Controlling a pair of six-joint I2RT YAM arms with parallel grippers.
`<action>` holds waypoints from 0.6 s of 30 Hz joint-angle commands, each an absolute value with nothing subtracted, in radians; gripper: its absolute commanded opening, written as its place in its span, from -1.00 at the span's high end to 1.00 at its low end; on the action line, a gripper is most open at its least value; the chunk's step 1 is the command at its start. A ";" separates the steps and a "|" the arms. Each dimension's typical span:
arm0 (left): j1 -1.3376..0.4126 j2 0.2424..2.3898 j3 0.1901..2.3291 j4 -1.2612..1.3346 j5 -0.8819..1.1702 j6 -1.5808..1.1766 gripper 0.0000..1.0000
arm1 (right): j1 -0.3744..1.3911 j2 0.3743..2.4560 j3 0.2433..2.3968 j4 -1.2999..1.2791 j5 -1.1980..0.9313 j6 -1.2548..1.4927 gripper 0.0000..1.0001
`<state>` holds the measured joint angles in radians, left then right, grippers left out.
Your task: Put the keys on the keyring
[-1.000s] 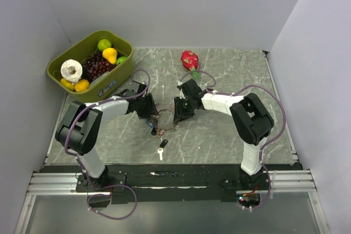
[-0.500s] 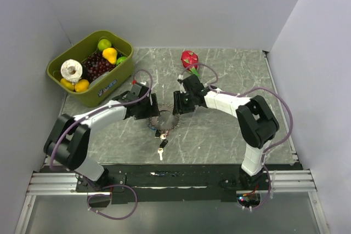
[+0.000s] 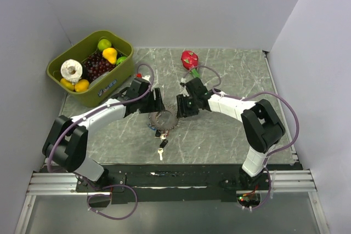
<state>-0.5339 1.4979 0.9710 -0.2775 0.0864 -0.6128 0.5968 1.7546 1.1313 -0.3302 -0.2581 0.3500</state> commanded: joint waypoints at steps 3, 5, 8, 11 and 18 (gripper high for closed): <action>-0.549 1.555 1.028 -0.242 0.163 -0.577 -0.42 | 0.595 1.701 1.091 -0.344 -0.287 0.347 0.00; -0.551 1.562 1.032 -0.238 0.170 -0.577 -0.41 | 0.598 1.707 1.085 -0.341 -0.299 0.348 0.02; -0.555 1.572 1.034 -0.235 0.189 -0.575 -0.40 | 0.601 1.710 1.072 -0.330 -0.321 0.350 0.04; -0.574 1.580 1.032 -0.216 0.221 -0.554 -0.37 | 0.603 1.723 1.066 -0.325 -0.340 0.357 0.06; -0.664 1.611 1.069 -0.241 0.180 -0.486 -0.35 | 0.601 1.736 1.055 -0.304 -0.387 0.379 0.09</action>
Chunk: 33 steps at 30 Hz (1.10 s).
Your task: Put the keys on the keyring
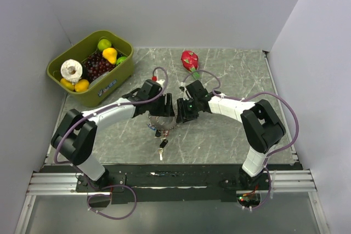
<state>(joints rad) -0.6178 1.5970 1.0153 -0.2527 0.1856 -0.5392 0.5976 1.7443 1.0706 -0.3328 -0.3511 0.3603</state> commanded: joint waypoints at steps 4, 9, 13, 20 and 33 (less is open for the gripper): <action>-0.698 1.620 1.069 -0.238 0.153 -0.488 -0.34 | 0.603 1.756 1.058 -0.302 -0.393 0.397 0.11; -0.701 1.618 1.062 -0.242 0.117 -0.520 -0.33 | 0.601 1.796 1.068 -0.295 -0.391 0.434 0.20; -0.700 1.617 1.074 -0.290 0.017 -0.543 -0.33 | 0.601 1.815 1.075 -0.296 -0.376 0.457 0.26; -0.647 1.651 1.072 -0.354 -0.034 -0.601 -0.38 | 0.601 1.859 1.081 -0.270 -0.414 0.451 0.32; -0.520 1.712 1.006 -0.377 -0.051 -0.643 -0.32 | 0.591 1.859 1.182 -0.357 -0.304 0.347 1.00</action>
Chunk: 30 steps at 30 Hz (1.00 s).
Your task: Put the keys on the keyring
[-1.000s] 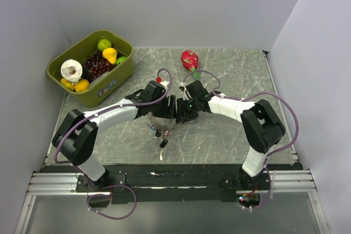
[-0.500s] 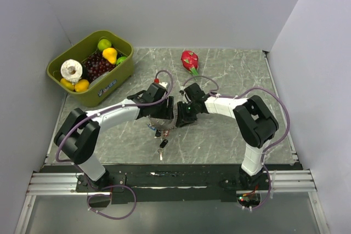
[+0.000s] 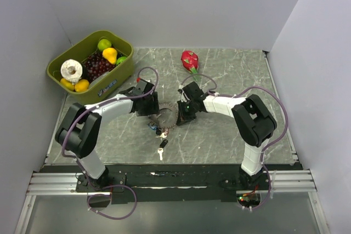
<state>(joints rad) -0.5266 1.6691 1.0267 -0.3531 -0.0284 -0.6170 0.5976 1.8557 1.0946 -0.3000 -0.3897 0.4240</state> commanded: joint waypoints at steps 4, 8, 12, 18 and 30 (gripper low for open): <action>-0.523 1.735 0.959 -0.319 0.018 -0.664 -0.28 | 0.591 1.852 1.232 -0.388 -0.282 0.281 1.00; -0.560 1.721 0.934 -0.281 0.046 -0.677 -0.25 | 0.589 1.859 1.278 -0.403 -0.275 0.239 1.00; -0.595 1.684 0.943 -0.301 0.008 -0.664 -0.33 | 0.592 1.864 1.328 -0.414 -0.258 0.218 0.98; -0.594 1.648 1.021 -0.397 -0.109 -0.627 -0.42 | 0.594 1.871 1.356 -0.428 -0.204 0.221 0.73; -0.520 1.692 1.219 -0.459 -0.143 -0.528 -0.50 | 0.568 1.790 1.263 -0.384 -0.127 0.279 -0.37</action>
<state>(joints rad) -0.5690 1.6794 1.1278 -0.4435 -0.1421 -0.5842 0.5919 1.8492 1.2934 -0.4248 -0.1497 0.2462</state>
